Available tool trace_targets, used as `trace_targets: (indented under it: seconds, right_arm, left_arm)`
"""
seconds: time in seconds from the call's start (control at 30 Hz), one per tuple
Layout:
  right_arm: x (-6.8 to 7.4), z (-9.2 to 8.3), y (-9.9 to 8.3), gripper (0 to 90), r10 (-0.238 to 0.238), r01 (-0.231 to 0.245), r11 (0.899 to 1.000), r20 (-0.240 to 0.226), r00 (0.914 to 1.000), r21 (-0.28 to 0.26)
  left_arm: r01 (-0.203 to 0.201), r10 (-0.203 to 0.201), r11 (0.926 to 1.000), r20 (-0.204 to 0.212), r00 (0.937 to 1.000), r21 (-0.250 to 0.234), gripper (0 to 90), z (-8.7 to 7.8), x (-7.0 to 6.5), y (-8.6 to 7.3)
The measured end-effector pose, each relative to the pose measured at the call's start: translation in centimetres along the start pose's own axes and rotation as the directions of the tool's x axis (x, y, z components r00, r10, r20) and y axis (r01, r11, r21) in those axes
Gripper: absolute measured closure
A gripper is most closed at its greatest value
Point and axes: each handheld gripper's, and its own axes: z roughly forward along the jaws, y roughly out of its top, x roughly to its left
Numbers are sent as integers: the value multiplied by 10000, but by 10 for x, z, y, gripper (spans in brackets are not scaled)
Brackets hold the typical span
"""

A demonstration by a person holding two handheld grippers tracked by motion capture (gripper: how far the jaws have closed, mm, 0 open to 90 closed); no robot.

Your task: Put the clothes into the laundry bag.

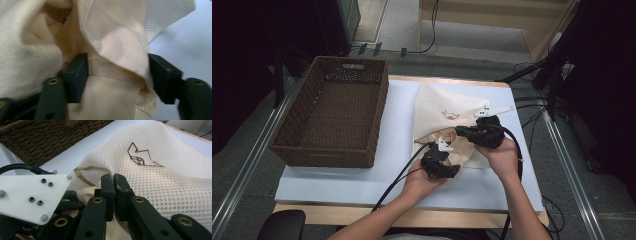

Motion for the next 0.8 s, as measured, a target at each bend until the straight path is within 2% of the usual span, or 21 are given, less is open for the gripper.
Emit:
trace_targets:
  seconds: [0.07,0.13,0.23,0.33,0.4,0.47,0.53,0.6,0.8]
  right_arm:
    - [1,0,0,887,55,-55,10000,-10,10000,33]
    - [1,1,1,888,-20,20,10000,-10,10000,22]
    - [1,2,1,887,-24,24,10000,-25,10000,31]
    - [2,1,0,888,-4,5,10000,-39,10000,49]
    - [1,1,0,888,48,-48,10000,-56,10000,67]
    - [1,1,0,888,60,-60,10000,-47,10000,67]
    - [1,0,0,888,43,-43,10000,-66,10000,33]
    - [2,0,0,888,-5,5,10000,-67,10000,14]
    - [2,-1,1,887,45,-46,10000,-138,9999,-60]
  left_arm:
    - [-316,314,9995,-285,9991,-65,576,1,2,-1]
    - [-219,219,9998,-265,9994,-24,680,0,6,1]
    - [200,-200,9998,183,9996,39,786,1,16,3]
    - [542,-553,9983,640,9964,196,809,0,24,7]
    - [892,-899,9959,792,9928,129,814,-2,29,11]
    - [1092,-1073,9938,756,9913,-216,817,-7,32,17]
    - [1119,-1087,9926,665,9919,-471,818,-13,35,26]
    - [1319,-1268,9883,666,9897,-771,819,-18,38,34]
    - [1430,-1370,9797,514,9892,-1402,818,-32,45,52]
